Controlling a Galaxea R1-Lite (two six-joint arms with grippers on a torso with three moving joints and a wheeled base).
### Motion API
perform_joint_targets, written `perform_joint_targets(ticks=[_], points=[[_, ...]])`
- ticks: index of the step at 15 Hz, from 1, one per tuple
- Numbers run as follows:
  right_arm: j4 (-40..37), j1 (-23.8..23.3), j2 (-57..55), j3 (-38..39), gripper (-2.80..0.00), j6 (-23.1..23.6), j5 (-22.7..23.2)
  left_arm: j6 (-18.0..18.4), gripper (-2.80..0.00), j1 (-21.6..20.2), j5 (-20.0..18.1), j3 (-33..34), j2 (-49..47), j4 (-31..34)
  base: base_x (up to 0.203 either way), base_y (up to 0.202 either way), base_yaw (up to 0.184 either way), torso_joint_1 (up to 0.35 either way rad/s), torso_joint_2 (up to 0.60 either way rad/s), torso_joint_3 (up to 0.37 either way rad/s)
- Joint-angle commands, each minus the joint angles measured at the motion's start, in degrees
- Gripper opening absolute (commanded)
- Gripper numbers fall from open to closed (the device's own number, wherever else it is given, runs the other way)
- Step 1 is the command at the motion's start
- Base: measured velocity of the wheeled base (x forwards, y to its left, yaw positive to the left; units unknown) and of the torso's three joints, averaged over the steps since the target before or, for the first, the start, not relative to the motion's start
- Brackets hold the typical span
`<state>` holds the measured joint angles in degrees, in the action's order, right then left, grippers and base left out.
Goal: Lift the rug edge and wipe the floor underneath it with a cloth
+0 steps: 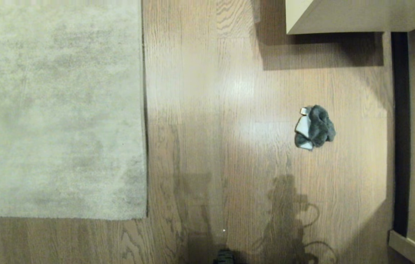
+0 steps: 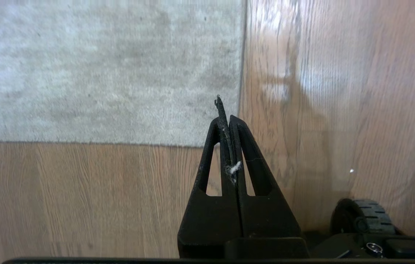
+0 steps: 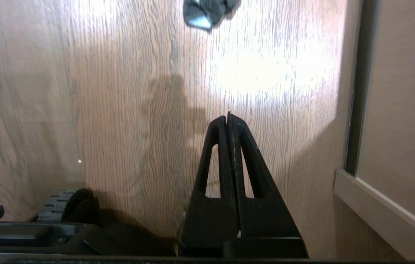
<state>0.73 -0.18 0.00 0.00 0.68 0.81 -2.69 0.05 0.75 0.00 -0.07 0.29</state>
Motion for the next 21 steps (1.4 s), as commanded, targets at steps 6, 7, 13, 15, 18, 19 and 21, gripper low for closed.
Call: perform_joint_targets(ticks=[6, 7, 13, 15, 18, 19, 21], points=[[0.1, 0.0, -0.1, 0.0, -2.8, 0.0, 0.0, 0.0, -2.8, 0.0, 0.1, 0.0, 0.0, 0.0, 0.0, 0.0, 0.0, 0.003, 0.0, 0.203], [0.1, 0.0, -0.1, 0.0, -2.8, 0.0, 0.0, 0.0, -2.8, 0.0, 0.1, 0.0, 0.0, 0.0, 0.0, 0.0, 0.0, 0.005, 0.0, 0.211], [0.1, 0.0, -0.1, 0.0, -2.8, 0.0, 0.1, 0.0, -2.8, 0.0, 0.3, 0.0, 0.0, 0.0, 0.0, 0.0, 0.0, 0.004, 0.0, 0.201], [0.1, 0.0, -0.1, 0.0, -2.8, 0.0, 0.0, 0.0, -2.8, 0.0, 0.3, 0.0, -0.1, 0.0, 0.0, 0.0, 0.0, 0.004, 0.0, 0.208], [0.1, 0.0, -0.1, 0.0, -2.8, 0.0, 0.0, 0.0, -2.8, 0.0, 0.4, 0.0, 0.0, 0.0, 0.0, 0.0, 0.0, 0.001, 0.0, 0.204], [0.1, 0.0, -0.1, 0.0, -2.8, 0.0, 0.0, 0.0, -2.8, 0.0, 0.4, 0.0, 0.0, 0.0, 0.0, 0.0, 0.0, 0.008, 0.0, 0.206], [0.1, 0.0, -0.1, 0.0, -2.8, 0.0, 0.0, 0.0, -2.8, 0.0, 0.4, 0.0, -0.1, 0.0, 0.0, 0.0, 0.0, 0.0, 0.0, 0.206]])
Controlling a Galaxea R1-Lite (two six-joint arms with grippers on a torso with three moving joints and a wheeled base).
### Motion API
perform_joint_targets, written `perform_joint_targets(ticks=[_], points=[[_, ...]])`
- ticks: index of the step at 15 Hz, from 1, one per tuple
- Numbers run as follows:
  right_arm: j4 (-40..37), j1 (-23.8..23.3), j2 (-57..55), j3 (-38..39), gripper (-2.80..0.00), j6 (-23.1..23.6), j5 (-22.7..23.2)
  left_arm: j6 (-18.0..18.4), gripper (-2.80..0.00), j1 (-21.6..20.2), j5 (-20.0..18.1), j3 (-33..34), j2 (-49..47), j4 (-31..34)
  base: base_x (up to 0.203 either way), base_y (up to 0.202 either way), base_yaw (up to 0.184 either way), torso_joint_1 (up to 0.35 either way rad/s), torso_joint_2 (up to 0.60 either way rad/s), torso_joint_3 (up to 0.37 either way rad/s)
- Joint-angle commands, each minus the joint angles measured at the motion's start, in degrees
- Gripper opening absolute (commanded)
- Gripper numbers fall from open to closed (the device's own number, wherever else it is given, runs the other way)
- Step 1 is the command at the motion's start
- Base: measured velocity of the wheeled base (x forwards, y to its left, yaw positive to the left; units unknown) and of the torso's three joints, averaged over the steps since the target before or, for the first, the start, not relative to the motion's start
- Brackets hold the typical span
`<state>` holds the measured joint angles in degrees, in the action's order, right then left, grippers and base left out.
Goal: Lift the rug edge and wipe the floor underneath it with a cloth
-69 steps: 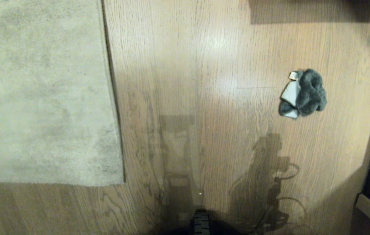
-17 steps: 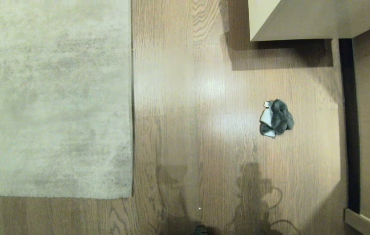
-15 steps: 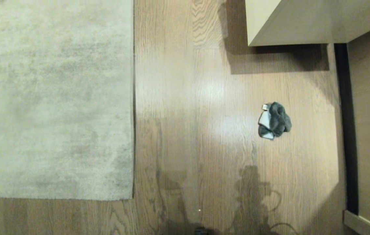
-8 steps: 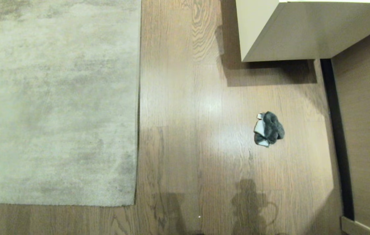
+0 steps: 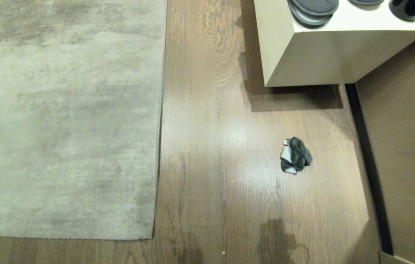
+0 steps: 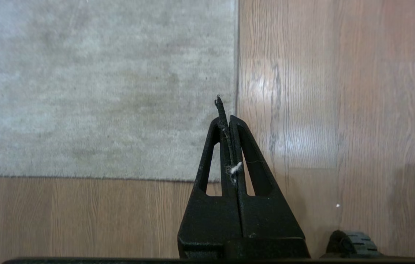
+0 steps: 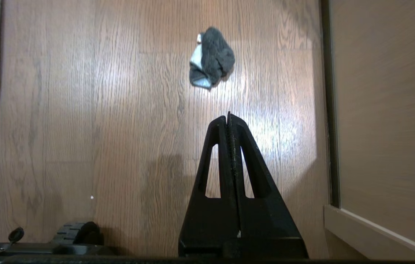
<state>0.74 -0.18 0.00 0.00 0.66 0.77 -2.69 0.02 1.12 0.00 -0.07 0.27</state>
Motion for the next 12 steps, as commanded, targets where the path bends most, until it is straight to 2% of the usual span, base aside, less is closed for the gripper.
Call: perform_joint_targets(ticks=[1, 12], points=[[0.1, 0.0, -0.1, 0.0, -2.8, 0.0, 0.1, 0.0, -2.8, 0.1, 0.0, 0.0, 0.0, 0.0, 0.0, 0.0, 0.0, 0.004, 0.0, 0.2], [0.1, 0.0, -0.1, 0.0, -2.8, 0.0, 0.1, 0.0, -2.8, 0.0, 0.0, 0.0, 0.0, 0.0, 0.0, 0.0, 0.0, 0.002, 0.0, 0.203]])
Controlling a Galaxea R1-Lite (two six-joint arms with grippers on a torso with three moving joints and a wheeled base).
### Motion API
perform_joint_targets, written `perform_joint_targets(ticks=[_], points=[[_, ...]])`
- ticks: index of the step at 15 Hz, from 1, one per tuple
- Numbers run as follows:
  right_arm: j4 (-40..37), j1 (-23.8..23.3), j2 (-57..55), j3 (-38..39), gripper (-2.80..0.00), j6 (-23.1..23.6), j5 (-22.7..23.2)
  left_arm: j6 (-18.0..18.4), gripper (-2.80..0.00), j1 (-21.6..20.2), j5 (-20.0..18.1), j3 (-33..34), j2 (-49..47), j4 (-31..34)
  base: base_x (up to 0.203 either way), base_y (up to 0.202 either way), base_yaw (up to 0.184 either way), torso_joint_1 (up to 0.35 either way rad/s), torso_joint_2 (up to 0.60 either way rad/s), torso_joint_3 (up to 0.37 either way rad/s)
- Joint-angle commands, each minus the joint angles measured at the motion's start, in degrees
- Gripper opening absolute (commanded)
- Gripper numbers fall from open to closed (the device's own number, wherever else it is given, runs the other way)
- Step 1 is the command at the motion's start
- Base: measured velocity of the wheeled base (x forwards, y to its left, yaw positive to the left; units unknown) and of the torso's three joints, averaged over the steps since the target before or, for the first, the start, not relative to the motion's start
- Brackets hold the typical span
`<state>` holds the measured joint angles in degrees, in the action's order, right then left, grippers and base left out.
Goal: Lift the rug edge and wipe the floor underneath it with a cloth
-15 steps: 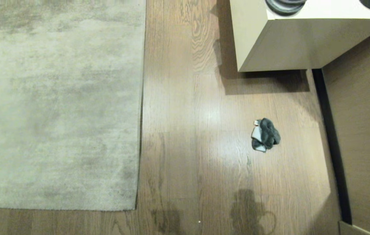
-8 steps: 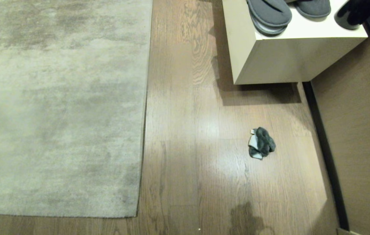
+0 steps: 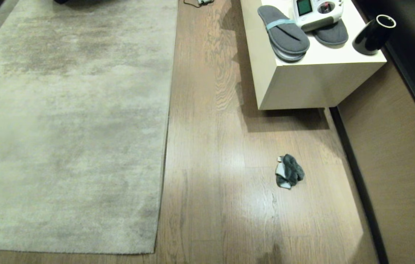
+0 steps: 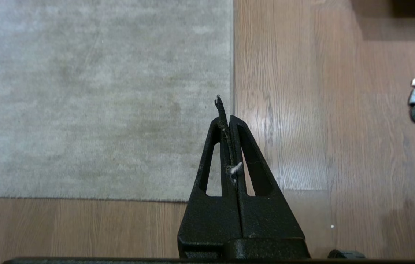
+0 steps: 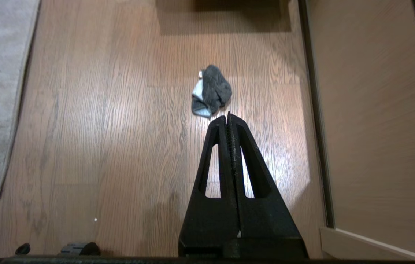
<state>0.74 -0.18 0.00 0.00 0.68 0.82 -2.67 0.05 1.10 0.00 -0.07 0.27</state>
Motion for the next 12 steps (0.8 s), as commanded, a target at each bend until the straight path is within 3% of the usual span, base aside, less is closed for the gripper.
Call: perform_joint_targets(ticks=[1, 12], points=[[0.0, 0.0, -0.1, 0.0, -2.8, 0.0, 0.0, -0.1, -2.8, 0.0, 0.0, 0.0, -0.1, 0.0, 0.0, 0.0, 0.0, 0.006, 0.0, 0.202], [0.0, 0.0, -0.1, 0.0, -2.8, 0.0, 0.0, -0.1, -2.8, 0.0, 0.1, 0.0, 0.0, 0.0, 0.0, 0.0, 0.0, 0.002, 0.0, 0.201]])
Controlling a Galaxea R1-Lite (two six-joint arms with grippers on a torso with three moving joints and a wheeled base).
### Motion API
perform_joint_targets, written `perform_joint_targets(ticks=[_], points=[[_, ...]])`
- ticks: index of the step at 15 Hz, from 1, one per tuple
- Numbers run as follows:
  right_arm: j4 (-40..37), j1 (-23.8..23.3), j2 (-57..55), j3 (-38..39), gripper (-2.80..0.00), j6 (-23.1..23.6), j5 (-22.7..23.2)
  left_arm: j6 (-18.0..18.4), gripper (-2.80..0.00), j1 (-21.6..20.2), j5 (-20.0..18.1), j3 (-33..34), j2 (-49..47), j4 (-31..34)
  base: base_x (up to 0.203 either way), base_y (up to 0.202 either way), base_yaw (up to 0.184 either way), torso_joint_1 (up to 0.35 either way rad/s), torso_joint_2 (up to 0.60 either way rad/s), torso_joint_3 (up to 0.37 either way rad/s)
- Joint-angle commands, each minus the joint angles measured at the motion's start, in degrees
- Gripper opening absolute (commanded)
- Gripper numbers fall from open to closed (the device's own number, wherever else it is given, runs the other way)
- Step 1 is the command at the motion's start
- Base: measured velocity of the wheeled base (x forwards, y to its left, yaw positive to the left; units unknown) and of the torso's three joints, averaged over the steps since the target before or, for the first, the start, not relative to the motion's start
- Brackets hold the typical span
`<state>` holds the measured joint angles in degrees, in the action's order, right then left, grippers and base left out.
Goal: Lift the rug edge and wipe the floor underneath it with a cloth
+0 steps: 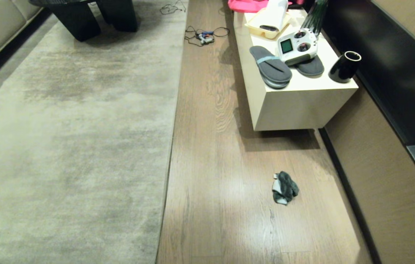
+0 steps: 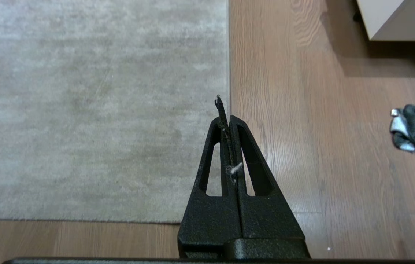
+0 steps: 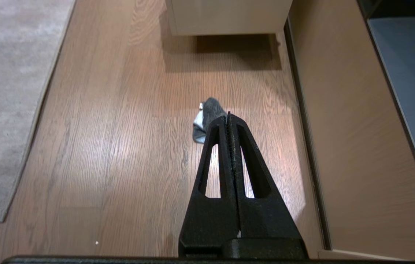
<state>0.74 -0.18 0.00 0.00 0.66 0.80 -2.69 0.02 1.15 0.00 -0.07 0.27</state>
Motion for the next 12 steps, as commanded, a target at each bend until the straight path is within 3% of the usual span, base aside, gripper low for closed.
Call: perform_joint_targets(ticks=[1, 12], points=[[0.0, 0.0, -0.1, 0.0, -2.8, 0.0, 0.0, -0.1, -2.8, 0.0, 0.0, 0.0, -0.1, 0.0, 0.0, 0.0, 0.0, 0.007, 0.0, 0.203], [0.0, 0.0, -0.1, 0.0, -2.8, 0.0, 0.0, -0.1, -2.8, 0.1, 0.1, 0.0, -0.1, 0.0, 0.0, 0.0, 0.0, 0.003, 0.0, 0.204]])
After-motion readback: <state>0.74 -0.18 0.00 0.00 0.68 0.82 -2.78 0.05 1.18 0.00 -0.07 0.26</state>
